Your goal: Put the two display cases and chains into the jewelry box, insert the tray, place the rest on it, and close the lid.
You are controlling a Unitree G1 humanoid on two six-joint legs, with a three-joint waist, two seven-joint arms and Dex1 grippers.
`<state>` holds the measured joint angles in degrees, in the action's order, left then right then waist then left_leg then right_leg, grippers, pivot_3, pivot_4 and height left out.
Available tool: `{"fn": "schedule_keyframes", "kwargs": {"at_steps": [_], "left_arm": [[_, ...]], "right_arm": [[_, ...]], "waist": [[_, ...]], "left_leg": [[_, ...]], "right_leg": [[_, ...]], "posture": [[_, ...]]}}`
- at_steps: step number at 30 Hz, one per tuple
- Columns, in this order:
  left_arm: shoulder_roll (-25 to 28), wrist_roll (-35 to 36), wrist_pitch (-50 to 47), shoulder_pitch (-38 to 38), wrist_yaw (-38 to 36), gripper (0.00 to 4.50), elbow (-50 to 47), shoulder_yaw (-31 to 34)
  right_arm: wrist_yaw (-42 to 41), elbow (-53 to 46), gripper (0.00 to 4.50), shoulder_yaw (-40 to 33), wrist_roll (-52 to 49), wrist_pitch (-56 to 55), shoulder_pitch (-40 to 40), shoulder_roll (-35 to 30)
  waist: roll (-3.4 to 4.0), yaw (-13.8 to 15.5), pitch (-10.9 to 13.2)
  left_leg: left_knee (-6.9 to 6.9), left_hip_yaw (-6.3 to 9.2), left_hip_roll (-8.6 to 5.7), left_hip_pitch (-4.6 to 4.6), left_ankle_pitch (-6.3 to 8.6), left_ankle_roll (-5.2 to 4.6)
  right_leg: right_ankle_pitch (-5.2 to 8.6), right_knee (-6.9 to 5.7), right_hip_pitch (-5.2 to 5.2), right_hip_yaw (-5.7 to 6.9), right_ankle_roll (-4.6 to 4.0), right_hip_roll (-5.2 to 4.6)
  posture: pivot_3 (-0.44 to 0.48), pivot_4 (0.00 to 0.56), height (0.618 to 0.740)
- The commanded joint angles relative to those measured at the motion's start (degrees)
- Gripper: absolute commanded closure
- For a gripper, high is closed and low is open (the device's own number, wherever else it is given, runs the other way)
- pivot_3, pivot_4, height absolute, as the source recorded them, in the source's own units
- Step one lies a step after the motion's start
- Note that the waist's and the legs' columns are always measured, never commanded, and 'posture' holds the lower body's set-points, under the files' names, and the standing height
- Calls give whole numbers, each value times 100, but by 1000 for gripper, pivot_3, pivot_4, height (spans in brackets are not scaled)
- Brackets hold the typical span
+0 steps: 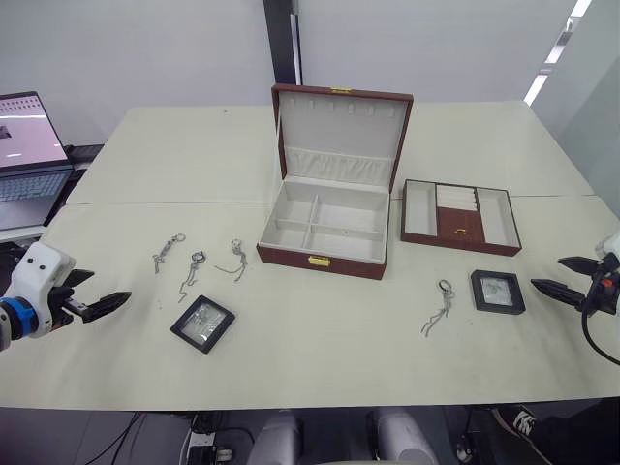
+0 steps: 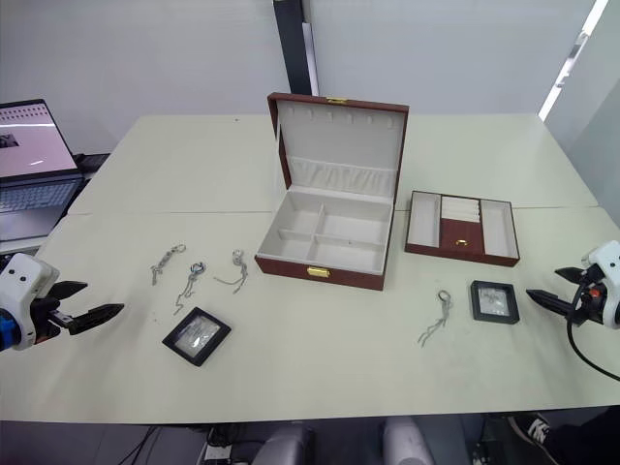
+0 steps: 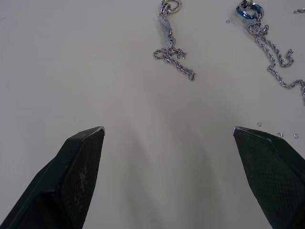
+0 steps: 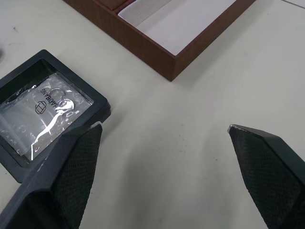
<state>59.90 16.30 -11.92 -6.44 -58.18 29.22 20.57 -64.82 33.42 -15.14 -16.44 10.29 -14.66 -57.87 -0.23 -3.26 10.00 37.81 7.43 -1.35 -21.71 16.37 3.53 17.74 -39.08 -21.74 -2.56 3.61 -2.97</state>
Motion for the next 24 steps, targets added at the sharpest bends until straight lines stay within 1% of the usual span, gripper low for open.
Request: {"fn": "schedule_keyframes", "kwargs": {"at_steps": [1,24], "left_arm": [[41,6,75,-41,-4,27,-1,114],[68,-118,260,-165,184,27,151,110]], "right_arm": [[11,-99,0,-123,4,-93,-91,-111],[-5,-52,0,-104,1,-167,-136,-81]], "waist": [[0,0,0],[0,-1,0]], "left_leg": [[0,0,0,0,0,0],[1,0,-1,0,0,0]], "right_leg": [[0,0,0,0,0,0],[0,-1,0,0,0,0]], "posture": [[0,150,740],[0,150,740]]}}
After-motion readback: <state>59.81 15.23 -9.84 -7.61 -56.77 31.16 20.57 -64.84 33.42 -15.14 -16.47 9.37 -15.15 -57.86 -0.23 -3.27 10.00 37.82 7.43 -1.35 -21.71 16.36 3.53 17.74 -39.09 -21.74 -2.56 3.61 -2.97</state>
